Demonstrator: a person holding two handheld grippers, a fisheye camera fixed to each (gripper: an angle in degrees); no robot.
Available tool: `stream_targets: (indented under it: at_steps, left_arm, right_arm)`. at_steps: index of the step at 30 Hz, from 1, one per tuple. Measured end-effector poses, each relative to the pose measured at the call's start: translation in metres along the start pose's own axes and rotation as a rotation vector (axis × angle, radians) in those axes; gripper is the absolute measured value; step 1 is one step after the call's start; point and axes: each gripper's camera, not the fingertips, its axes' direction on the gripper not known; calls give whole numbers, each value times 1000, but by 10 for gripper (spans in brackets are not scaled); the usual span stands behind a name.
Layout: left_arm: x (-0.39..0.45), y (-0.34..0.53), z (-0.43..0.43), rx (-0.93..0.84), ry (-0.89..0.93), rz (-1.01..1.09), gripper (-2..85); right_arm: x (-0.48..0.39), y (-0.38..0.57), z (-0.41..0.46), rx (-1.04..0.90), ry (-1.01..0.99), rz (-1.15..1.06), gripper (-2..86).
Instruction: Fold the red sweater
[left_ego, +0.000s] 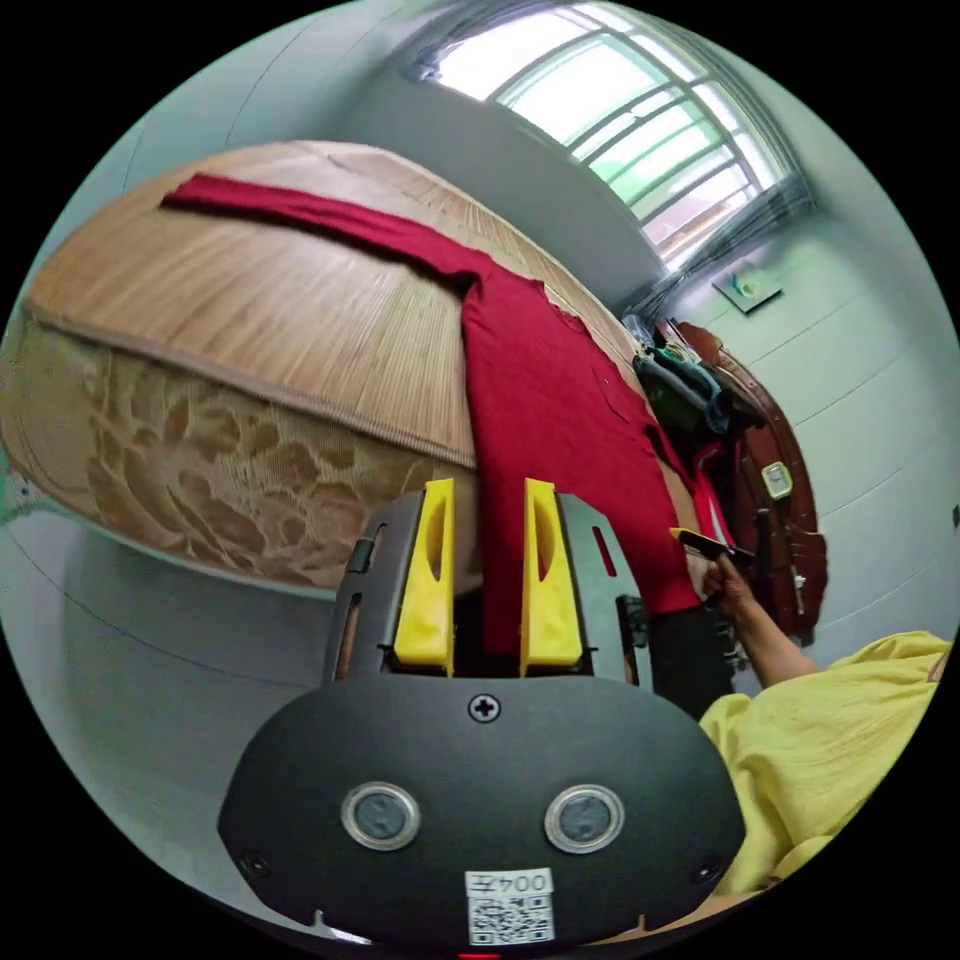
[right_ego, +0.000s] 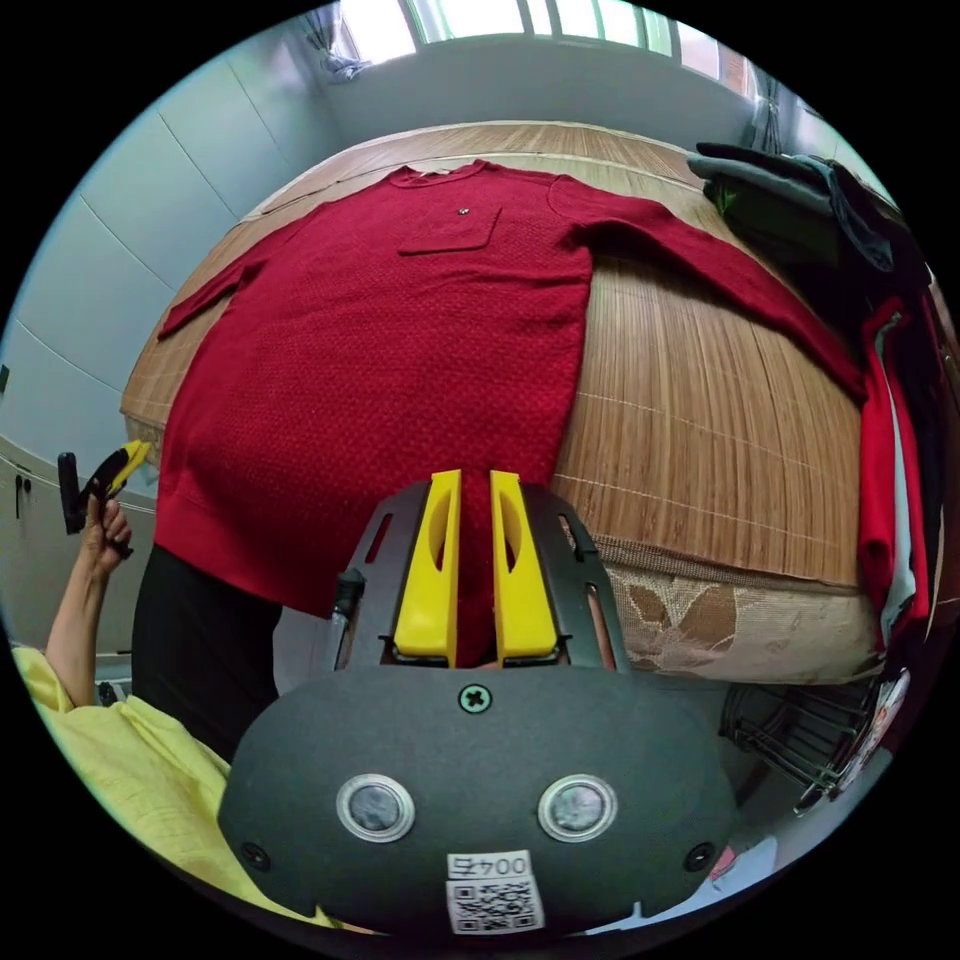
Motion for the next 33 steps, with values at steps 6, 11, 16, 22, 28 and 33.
stream_targets:
  at_steps: [6, 11, 16, 22, 28, 33]
  left_arm:
    - [-66, 19, 5, 22, 251, -167, 113]
    - [-101, 27, 0, -3, 365, -212, 129]
    - [-124, 26, 5, -49, 467, -260, 139]
    - [-136, 12, 18, -89, 550, -299, 141]
    - [-120, -10, 15, -99, 606, -257, 106]
    - [-86, -30, -11, -110, 564, -210, 56]
  right_arm:
    - [72, 6, -12, -10, -397, 136, 78]
    - [127, 46, -41, -16, -465, 229, 92]
    - [159, 72, -35, -81, -541, 319, 105]
    - [153, 60, -11, -157, -532, 294, 106]
    - [144, 47, -12, -190, -505, 235, 60]
    - [133, 44, -33, -192, -443, 179, 49]
